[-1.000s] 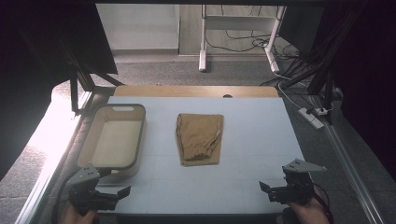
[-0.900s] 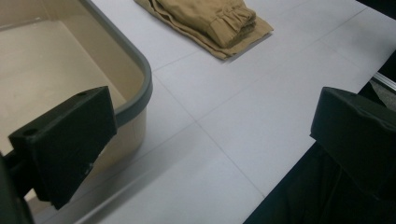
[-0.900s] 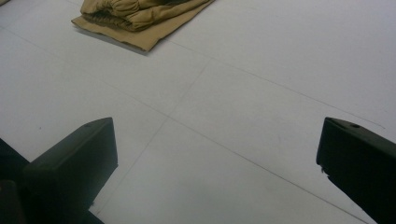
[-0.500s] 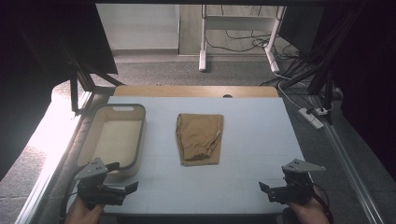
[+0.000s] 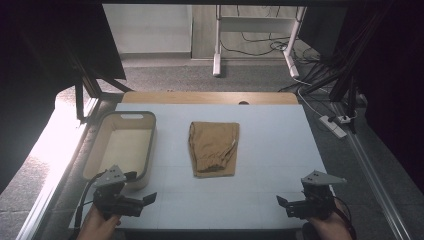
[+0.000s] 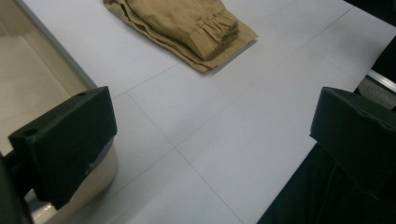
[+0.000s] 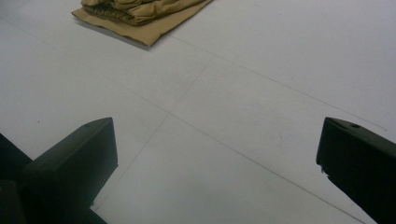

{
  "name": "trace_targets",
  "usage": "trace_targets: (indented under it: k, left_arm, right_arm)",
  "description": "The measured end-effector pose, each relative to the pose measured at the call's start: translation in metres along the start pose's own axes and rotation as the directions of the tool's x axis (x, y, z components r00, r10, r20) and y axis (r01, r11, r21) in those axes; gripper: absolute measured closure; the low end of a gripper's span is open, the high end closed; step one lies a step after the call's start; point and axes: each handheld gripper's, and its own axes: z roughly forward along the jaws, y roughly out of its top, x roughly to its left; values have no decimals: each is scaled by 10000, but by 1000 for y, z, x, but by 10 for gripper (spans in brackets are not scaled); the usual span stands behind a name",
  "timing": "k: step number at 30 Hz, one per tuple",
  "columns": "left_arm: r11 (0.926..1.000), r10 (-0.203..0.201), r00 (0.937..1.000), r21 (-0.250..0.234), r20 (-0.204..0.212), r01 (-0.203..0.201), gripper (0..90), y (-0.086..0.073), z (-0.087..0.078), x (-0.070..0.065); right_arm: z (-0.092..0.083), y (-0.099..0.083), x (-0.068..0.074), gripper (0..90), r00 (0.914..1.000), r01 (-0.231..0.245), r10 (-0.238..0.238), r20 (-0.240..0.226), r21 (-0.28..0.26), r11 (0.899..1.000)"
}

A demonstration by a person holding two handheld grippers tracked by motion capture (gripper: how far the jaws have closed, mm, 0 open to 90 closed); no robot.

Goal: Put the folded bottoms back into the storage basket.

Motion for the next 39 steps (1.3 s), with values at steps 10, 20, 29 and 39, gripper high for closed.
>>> trace_targets:
  k: [10,20,29,39]
  left_arm:
    - [9972,41,9988,740,485,-76,0,16,22,-3]
    - [9919,351,9975,1195,621,-423,0,31,42,-5]
    - [9903,418,9958,1292,813,-521,0,44,64,-6]
    - [9872,362,9956,1519,868,-492,0,53,89,0]
  right_arm:
    - [0,0,0,0,10000,-12,12,-19,-40,10000]
    - [0,0,0,0,10000,-6,5,-39,-38,10000]
    - [0,0,0,0,10000,18,-18,-51,-42,10000]
    - [0,0,0,0,10000,43,-43,-83,-49,10000]
